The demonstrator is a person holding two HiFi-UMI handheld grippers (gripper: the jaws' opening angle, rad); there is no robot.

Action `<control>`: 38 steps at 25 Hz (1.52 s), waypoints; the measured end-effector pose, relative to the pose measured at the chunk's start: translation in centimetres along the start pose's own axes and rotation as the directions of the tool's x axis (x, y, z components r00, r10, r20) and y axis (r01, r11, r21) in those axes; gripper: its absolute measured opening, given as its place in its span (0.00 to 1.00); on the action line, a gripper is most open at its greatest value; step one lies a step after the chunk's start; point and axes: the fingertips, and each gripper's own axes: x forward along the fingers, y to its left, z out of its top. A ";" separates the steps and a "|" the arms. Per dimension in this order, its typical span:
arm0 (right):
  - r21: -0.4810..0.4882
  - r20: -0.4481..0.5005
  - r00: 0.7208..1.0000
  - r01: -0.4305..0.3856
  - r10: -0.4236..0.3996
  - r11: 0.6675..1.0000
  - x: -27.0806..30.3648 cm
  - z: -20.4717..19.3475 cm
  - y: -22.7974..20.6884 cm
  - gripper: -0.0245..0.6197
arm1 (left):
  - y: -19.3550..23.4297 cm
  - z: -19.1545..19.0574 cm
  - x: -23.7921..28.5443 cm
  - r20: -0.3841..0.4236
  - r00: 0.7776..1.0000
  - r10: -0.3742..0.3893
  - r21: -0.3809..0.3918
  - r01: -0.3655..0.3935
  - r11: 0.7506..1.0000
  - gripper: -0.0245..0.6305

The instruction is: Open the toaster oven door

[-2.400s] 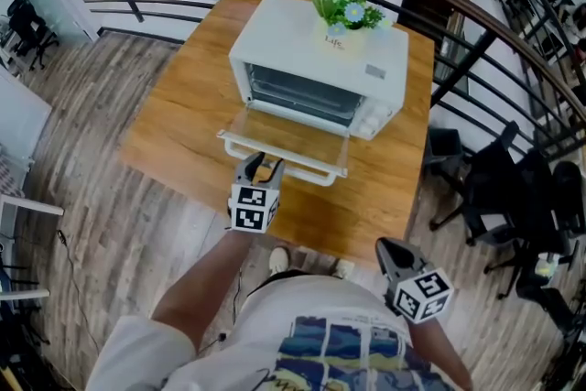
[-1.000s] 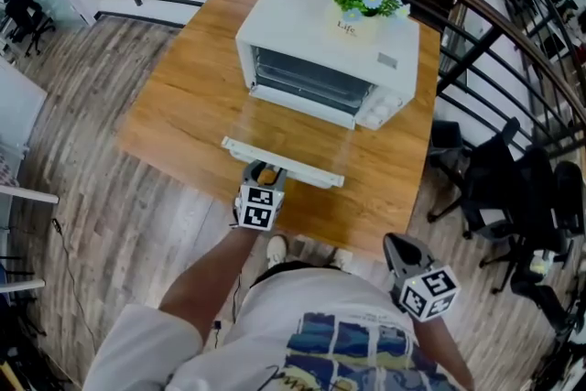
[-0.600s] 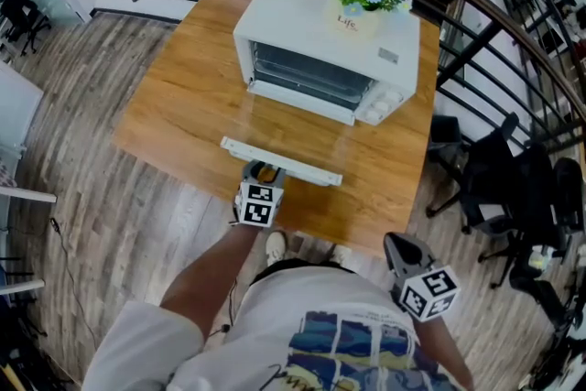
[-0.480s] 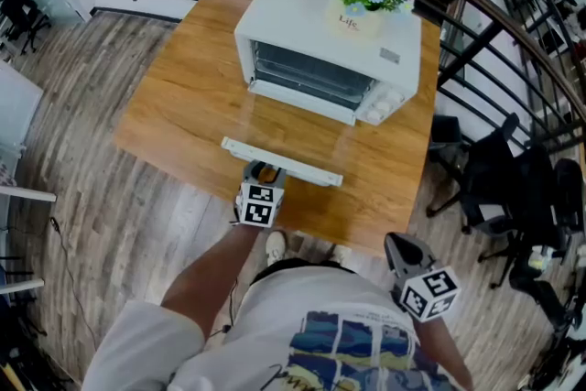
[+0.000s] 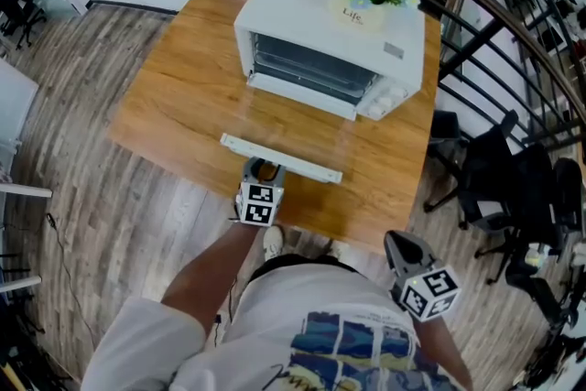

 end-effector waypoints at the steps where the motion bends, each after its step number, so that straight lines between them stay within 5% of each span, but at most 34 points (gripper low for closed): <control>1: 0.001 -0.002 1.000 0.001 -0.001 1.000 0.0 0.0 0.1 0.04 | 0.0 0.0 0.0 0.002 1.000 0.003 0.002 -0.003 1.000 0.31; 38: -0.002 0.040 0.999 -0.029 0.030 1.000 0.9 0.3 3.2 0.04 | 0.0 -0.3 0.2 -0.012 1.000 -0.005 0.012 0.005 1.000 0.31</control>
